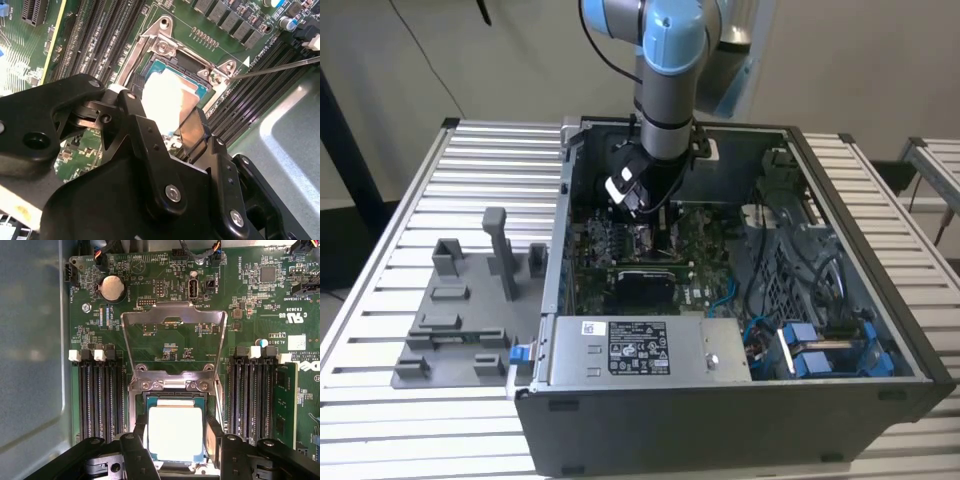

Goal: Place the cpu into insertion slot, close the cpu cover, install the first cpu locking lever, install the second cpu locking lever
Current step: 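Place the cpu into insertion slot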

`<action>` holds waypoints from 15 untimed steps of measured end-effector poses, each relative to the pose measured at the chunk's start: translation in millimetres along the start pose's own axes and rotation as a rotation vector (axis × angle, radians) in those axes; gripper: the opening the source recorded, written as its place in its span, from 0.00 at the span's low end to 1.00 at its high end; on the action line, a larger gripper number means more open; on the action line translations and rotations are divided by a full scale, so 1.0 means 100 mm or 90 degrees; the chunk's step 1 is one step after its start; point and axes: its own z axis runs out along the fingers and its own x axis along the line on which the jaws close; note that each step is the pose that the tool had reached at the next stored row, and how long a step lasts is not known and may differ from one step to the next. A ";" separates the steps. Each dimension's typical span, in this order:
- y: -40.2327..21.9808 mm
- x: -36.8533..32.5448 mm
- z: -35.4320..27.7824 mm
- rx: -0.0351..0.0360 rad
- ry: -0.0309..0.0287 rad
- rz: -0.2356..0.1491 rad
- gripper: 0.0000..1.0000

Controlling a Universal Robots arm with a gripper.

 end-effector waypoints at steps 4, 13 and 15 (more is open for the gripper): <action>-0.001 0.000 0.000 0.0000 0.0000 0.000 0.55; 0.005 0.000 -0.001 0.0001 0.0000 0.000 0.55; 0.007 0.000 0.000 0.0000 0.0000 0.000 0.55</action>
